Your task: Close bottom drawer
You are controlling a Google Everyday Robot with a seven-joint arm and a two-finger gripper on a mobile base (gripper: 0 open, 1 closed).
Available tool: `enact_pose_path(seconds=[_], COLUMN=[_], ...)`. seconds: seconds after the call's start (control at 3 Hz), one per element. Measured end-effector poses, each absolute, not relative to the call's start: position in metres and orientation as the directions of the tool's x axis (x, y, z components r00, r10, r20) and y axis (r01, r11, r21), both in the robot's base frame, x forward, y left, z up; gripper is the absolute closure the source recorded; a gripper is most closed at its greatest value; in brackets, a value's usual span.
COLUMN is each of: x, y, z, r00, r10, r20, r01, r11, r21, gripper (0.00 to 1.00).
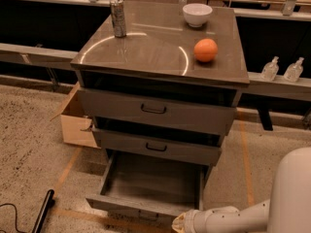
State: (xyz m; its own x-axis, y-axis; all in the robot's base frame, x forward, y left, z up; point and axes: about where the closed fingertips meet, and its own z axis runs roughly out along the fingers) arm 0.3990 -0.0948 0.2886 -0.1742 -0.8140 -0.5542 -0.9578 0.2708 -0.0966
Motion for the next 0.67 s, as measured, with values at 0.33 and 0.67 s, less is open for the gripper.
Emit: enact_pose_path(seconds=[0.33,0.67], x=[0.402,0.408], y=[-0.085,-0.08], z=[0.264,0.24], r00=[-0.151,-0.135], r10=[-0.809,-0.813], r20=[-0.569,-0.567], r01=[-0.959,-0.957], r11=[0.258,0.256], r21=[-0.112,-0.139], gripper=[1.0,1.0])
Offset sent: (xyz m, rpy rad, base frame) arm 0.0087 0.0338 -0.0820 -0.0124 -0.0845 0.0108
